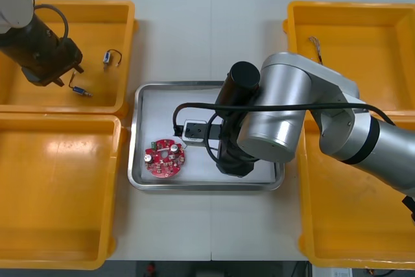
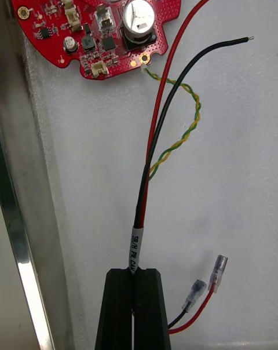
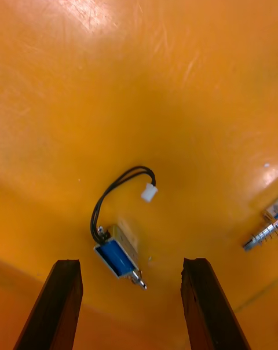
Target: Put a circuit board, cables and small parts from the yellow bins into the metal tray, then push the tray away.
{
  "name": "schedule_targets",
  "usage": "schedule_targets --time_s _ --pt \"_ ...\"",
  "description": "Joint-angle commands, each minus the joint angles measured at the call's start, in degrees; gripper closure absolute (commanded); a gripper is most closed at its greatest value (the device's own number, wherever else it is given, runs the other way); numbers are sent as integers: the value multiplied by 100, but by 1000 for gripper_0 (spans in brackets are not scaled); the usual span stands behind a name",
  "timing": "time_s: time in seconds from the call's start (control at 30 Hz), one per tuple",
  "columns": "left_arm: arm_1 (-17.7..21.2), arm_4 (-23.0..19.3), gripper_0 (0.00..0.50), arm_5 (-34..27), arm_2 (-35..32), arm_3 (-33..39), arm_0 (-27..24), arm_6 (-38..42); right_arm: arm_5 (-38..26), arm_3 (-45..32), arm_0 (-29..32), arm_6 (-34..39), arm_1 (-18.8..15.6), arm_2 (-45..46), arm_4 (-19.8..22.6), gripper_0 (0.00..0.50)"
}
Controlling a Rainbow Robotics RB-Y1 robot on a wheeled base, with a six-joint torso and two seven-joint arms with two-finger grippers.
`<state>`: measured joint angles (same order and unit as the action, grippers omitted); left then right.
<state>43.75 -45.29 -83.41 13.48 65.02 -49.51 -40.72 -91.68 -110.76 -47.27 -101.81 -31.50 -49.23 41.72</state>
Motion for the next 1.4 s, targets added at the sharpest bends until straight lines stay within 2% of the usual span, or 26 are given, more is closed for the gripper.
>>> schedule_targets --time_s 0.03,0.17,0.63,0.7,0.73,0.77,0.8,0.83,0.87,0.9,0.93,1.2,1.4 --pt "28 29 0 308 348 -200 -243 -121 89 2 42 -243 100 -333 -243 500" --pt "-25 29 0 378 568 -270 -243 -94 80 10 69 -243 65 -579 -489 500" --pt "-183 -41 0 615 788 -464 -155 -121 80 2 174 -454 -111 -579 -410 500" --pt "-183 -41 0 642 788 -464 -138 -129 80 2 174 -454 -120 -579 -419 466" --pt "-183 -41 134 642 788 -455 -129 -147 80 2 183 -445 -120 -579 -428 410" --pt "-183 -50 374 642 788 -464 -129 -156 89 2 174 -445 -120 -579 -445 215" --pt "-183 -59 500 642 788 -455 -129 -165 89 2 174 -445 -102 -579 -489 123" --pt "-183 -59 500 642 788 -455 -138 -173 80 -7 174 -454 -85 -552 -507 58" --pt "-183 -59 500 642 788 -455 -129 -173 80 -16 174 -454 -76 -544 -533 38" --pt "-183 -59 500 642 788 -464 -138 -182 80 -34 174 -454 -67 -509 -560 38" --pt "-183 -59 500 642 788 -455 -138 -182 80 -42 174 -454 -67 -500 -560 0" --pt "-174 -32 500 606 638 -358 -138 -217 -78 -113 174 -454 -32 -78 -322 0" --pt "-113 29 500 70 146 -112 -208 -332 -535 -605 174 -401 -23 309 -454 0"
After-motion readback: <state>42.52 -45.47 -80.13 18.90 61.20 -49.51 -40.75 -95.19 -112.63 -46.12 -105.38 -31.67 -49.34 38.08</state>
